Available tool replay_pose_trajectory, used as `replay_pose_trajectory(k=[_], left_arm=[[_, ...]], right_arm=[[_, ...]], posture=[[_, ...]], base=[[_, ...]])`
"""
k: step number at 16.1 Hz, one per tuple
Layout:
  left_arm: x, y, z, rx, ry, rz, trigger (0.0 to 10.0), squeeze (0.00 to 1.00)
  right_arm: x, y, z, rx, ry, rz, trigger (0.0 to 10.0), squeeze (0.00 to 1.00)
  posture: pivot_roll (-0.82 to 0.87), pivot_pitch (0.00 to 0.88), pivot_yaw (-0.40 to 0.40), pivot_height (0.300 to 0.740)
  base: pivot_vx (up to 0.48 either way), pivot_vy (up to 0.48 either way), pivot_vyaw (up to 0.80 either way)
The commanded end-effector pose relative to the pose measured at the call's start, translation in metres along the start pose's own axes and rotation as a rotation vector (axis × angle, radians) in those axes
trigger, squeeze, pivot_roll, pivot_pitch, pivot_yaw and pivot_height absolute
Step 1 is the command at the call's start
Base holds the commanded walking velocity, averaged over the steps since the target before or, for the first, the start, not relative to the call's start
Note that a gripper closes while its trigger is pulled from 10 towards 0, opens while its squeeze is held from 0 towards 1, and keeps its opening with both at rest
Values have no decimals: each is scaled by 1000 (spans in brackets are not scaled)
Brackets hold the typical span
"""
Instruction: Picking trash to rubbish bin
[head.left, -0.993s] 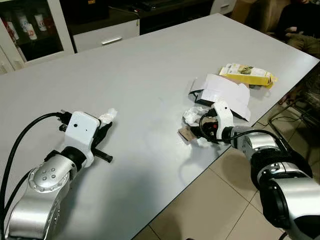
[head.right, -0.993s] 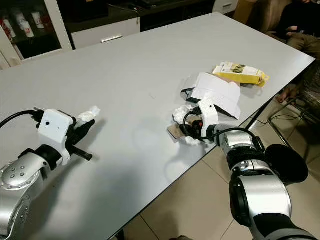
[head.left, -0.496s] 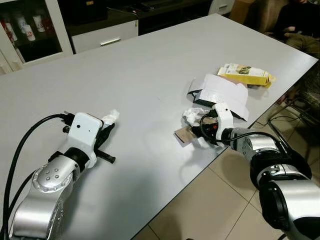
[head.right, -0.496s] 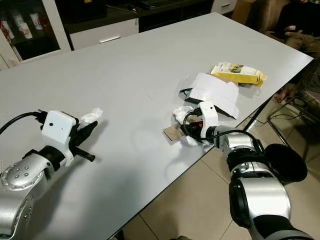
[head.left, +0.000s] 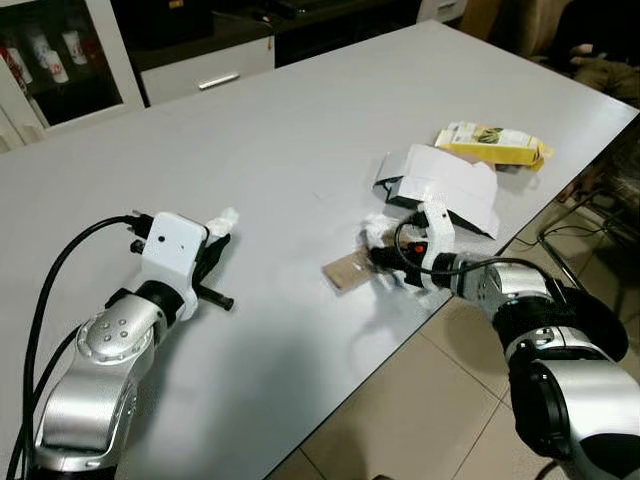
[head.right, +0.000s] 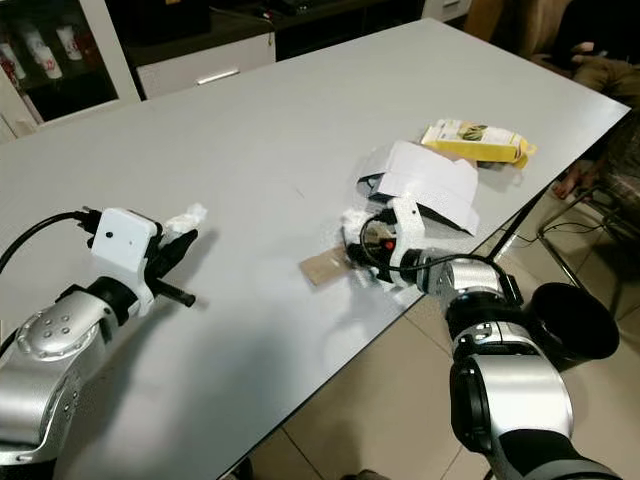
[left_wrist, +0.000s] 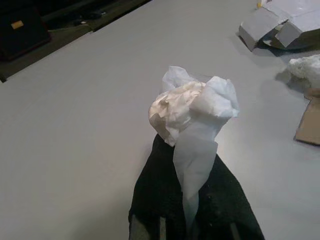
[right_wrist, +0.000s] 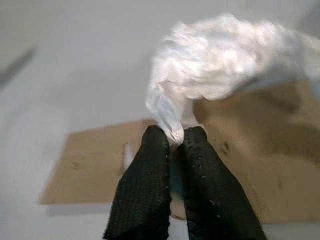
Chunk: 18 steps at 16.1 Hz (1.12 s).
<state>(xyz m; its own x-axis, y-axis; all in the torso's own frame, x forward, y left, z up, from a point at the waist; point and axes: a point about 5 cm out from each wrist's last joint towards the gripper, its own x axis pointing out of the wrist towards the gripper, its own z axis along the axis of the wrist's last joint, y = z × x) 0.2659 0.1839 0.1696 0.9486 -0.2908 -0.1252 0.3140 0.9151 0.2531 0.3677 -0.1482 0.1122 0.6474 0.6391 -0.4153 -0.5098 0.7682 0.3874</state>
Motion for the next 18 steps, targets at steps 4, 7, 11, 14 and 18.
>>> replay_pose_trajectory(k=[4,7,11,14,18], left_arm=[[6,-1,-1,-5,-12,4,10000,0],[6,-2,-3,-4,-10,4,10000,0],[7,-3,-4,-8,-15,8,10000,0],[9,-4,-4,-5,-14,0,10000,0],[11,-3,-3,0,-16,-2,10000,0]], right_arm=[[-1,16,18,5,-36,118,0,0],[-1,20,18,-23,-28,139,0,0],[-12,16,16,-260,-20,98,0,0],[-21,7,18,-264,-42,56,10000,1000],[-33,11,23,-248,-14,133,10000,1000]], posture=[[80,8,-55,740],[77,2,-60,740],[71,0,-63,740],[64,0,-53,740],[64,0,-51,740]], base=[[0,0,0],[0,0,0],[0,0,0],[0,0,0],[0,0,0]])
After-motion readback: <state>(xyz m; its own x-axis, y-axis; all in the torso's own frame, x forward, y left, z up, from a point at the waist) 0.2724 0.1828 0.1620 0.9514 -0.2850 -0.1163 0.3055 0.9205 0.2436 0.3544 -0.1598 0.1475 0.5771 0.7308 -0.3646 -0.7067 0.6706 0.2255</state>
